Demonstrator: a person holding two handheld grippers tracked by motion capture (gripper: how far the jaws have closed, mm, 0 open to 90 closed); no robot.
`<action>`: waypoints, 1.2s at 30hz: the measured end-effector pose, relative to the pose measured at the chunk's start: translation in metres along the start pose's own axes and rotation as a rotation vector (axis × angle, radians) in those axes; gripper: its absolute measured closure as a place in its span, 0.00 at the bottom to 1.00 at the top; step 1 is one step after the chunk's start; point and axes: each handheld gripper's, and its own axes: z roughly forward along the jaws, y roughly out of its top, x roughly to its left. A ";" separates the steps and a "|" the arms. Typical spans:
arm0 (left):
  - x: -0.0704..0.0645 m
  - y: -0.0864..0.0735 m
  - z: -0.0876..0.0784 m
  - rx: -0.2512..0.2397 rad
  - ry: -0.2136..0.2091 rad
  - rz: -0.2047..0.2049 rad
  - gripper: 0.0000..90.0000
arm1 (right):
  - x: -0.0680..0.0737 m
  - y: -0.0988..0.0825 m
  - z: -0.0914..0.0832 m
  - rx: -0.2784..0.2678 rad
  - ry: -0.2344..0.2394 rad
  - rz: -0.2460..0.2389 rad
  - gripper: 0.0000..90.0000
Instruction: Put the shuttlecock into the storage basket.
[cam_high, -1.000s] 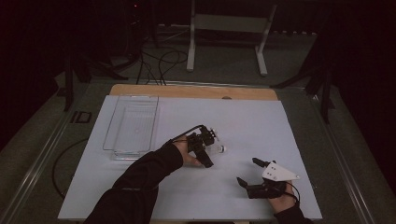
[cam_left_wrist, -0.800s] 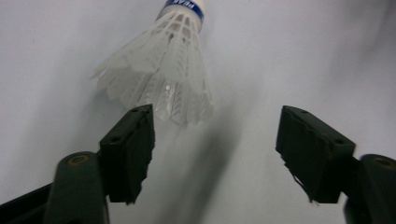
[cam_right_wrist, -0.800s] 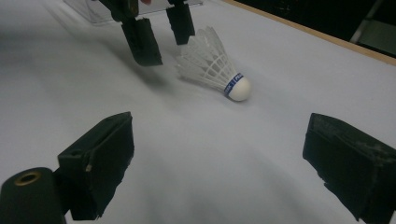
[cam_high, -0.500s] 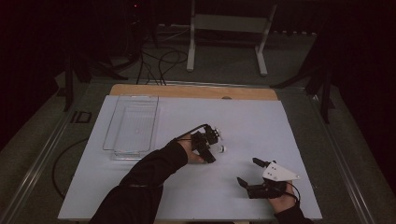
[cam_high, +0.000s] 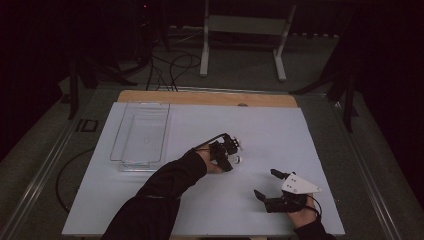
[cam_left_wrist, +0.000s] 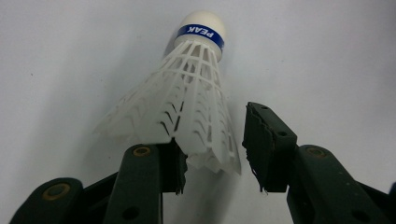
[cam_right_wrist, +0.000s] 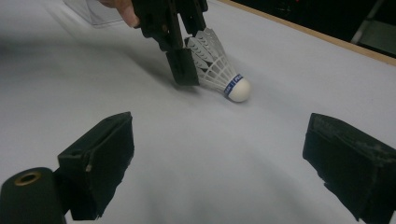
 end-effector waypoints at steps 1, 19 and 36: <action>0.001 0.000 0.000 0.001 0.002 -0.006 0.70 | 0.000 0.000 0.000 0.000 0.000 0.000 0.10; 0.002 0.004 0.000 -0.001 0.016 0.001 0.99 | 0.000 0.000 0.000 0.002 0.001 0.003 0.10; 0.001 0.003 -0.026 -0.018 0.012 0.023 1.00 | 0.000 0.000 0.000 0.002 -0.003 0.000 0.10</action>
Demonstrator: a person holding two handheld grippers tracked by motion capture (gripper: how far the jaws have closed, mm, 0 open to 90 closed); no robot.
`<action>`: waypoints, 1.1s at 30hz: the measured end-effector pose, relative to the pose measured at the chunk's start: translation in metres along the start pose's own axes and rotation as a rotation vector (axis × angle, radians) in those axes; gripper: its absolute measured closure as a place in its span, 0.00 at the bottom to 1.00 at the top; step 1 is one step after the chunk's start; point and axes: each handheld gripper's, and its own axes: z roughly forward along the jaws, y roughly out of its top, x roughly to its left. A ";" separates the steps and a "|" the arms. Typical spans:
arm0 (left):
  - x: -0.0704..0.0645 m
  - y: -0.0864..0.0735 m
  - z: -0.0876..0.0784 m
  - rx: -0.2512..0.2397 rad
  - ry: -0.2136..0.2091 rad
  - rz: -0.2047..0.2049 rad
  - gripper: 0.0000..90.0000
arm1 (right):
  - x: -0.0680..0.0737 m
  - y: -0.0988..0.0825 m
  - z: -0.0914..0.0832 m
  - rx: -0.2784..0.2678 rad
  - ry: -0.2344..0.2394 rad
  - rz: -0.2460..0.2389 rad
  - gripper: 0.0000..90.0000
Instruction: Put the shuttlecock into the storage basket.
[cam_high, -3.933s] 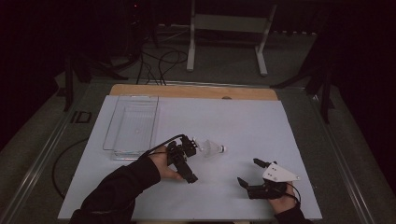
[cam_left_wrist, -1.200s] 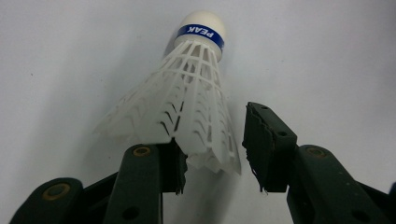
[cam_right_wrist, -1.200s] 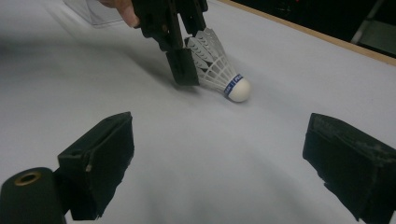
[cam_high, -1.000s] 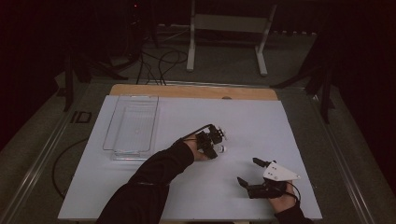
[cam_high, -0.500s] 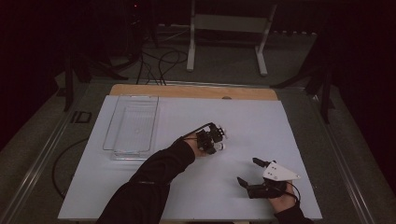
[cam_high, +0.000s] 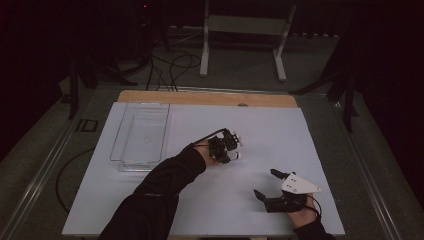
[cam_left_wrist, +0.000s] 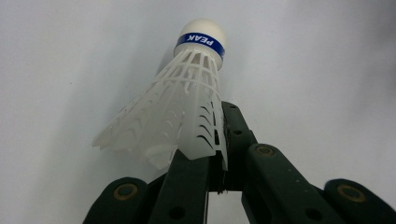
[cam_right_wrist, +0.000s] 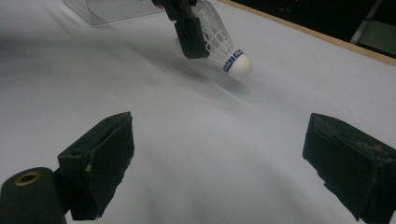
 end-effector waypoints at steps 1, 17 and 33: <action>0.000 0.000 -0.001 0.004 -0.002 0.007 1.00 | 0.000 0.000 0.000 0.000 0.001 0.001 0.10; -0.004 -0.003 -0.025 -0.005 -0.012 0.046 1.00 | 0.000 0.000 0.001 0.004 0.000 0.005 0.10; -0.003 -0.013 -0.043 0.006 -0.013 0.088 1.00 | 0.001 0.000 0.001 0.005 0.000 0.005 0.10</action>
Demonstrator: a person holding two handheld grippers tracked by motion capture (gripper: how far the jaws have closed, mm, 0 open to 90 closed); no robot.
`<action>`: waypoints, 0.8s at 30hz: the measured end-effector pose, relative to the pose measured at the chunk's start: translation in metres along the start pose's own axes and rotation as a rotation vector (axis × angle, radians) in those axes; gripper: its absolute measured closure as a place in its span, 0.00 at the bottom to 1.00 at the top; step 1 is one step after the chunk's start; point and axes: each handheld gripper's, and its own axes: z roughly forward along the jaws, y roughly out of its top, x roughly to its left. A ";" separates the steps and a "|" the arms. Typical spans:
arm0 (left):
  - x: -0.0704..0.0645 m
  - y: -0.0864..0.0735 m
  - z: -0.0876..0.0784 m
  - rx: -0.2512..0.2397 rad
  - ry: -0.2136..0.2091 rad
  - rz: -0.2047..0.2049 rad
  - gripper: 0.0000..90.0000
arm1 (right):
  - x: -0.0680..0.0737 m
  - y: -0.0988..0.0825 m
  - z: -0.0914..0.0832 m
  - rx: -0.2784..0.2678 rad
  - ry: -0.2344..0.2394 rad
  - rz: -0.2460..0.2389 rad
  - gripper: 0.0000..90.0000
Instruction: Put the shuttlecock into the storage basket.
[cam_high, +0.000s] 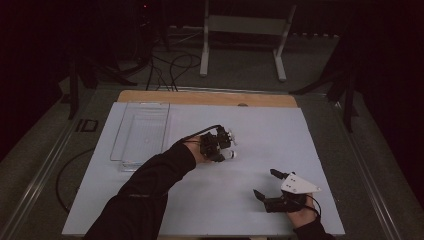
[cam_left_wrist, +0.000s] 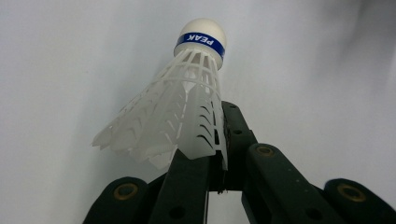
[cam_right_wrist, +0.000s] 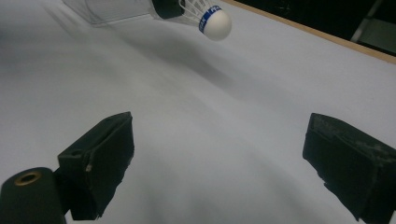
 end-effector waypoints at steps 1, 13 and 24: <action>0.000 -0.001 -0.002 0.004 -0.002 -0.001 1.00 | 0.000 0.000 0.000 0.000 0.000 0.000 0.10; 0.002 -0.010 -0.020 -0.007 -0.012 0.003 1.00 | 0.001 0.000 0.001 0.002 0.003 -0.005 0.10; 0.001 -0.020 -0.038 -0.034 -0.012 0.024 1.00 | 0.001 0.000 0.001 0.003 0.001 -0.005 0.10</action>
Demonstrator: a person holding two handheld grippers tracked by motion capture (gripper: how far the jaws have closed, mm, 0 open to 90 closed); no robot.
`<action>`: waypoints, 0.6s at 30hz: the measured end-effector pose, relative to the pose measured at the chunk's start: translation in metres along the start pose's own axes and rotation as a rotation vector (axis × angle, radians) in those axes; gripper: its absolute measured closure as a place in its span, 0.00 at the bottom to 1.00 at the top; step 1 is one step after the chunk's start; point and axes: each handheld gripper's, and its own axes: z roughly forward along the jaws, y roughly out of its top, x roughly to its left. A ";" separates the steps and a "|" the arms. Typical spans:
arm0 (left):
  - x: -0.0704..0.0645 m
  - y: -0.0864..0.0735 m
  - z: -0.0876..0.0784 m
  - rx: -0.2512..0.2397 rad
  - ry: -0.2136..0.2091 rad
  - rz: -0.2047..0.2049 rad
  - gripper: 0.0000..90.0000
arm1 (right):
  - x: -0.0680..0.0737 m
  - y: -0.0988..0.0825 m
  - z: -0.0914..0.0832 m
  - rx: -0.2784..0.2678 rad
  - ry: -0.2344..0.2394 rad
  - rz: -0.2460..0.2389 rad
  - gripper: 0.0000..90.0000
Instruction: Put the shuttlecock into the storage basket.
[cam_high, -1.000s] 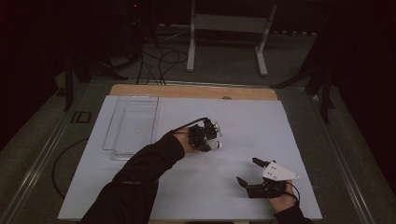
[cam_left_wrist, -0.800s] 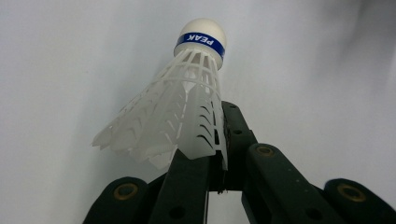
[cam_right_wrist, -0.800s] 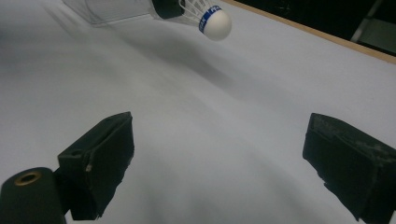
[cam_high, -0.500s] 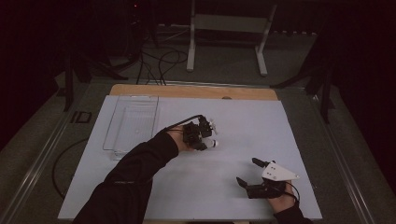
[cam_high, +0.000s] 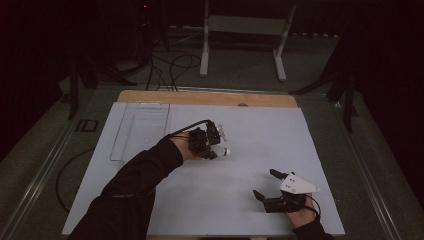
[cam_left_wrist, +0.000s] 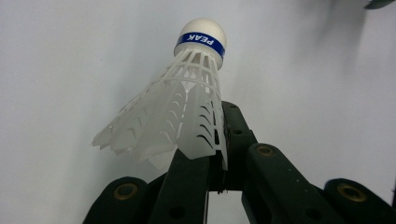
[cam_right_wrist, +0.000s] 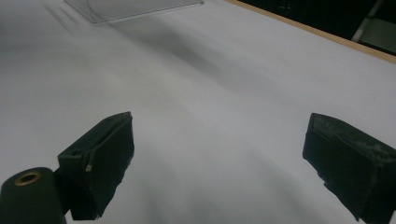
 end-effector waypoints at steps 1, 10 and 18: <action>0.000 0.000 -0.002 -0.003 0.002 -0.001 1.00 | 0.000 0.000 0.000 0.000 -0.001 -0.001 0.10; 0.002 -0.010 -0.019 -0.002 0.002 0.008 1.00 | 0.000 0.000 0.000 -0.001 0.000 0.007 0.10; 0.005 -0.022 -0.031 -0.014 0.019 -0.015 1.00 | 0.000 0.000 -0.001 -0.001 -0.003 0.002 0.10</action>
